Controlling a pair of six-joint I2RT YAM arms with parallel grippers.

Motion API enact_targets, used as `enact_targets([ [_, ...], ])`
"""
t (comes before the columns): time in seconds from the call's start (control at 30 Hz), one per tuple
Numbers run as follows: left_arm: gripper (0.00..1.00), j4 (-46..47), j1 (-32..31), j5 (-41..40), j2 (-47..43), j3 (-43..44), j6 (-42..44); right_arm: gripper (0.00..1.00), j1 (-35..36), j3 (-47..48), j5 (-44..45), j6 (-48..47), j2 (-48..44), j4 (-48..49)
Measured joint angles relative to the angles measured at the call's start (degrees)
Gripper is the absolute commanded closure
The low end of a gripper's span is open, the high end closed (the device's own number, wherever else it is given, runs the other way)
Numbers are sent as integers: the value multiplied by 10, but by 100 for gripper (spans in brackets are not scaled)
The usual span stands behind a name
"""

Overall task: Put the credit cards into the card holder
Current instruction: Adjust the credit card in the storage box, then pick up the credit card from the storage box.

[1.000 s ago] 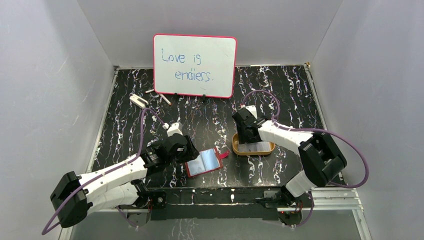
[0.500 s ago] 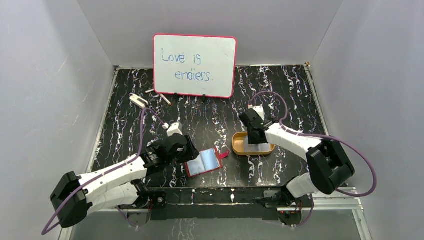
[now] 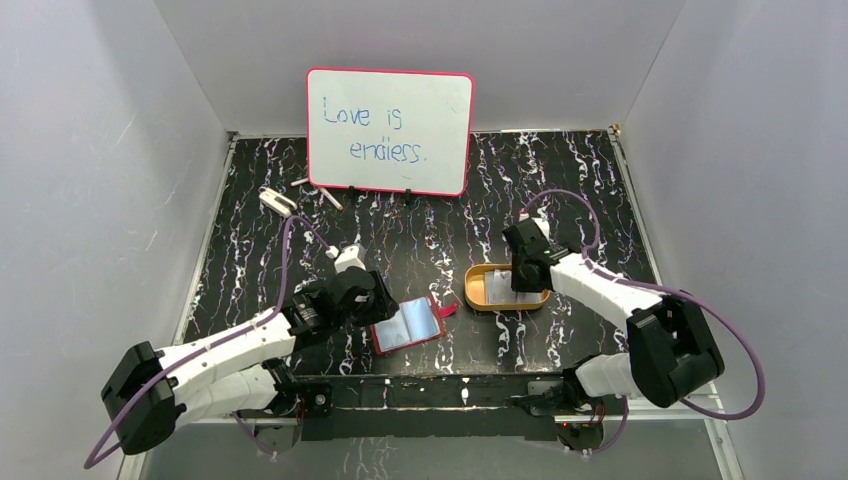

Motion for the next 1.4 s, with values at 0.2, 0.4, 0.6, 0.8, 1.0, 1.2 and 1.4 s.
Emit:
enact_targets([
  [0.2,57,0,0,5,5,0,0,74,-47,-37,-61,1,-31,22],
  [0.4,57,0,0,7,16,9,2,73,-65,-44,-93,2,-38,33],
  [0.6,55,13,0,6,41,75,28,56,-66,-43,-100,2,-107,25],
  [0.8,55,89,1,36,121,163,65,59,-66,-33,-157,0,-142,49],
  [1.0,58,145,4,72,227,248,76,50,-63,-33,-226,0,-102,92],
  [1.2,60,157,7,86,306,301,76,20,3,5,-138,-24,-44,63],
  [1.4,59,144,10,67,314,303,67,3,40,34,-64,-33,-17,43],
])
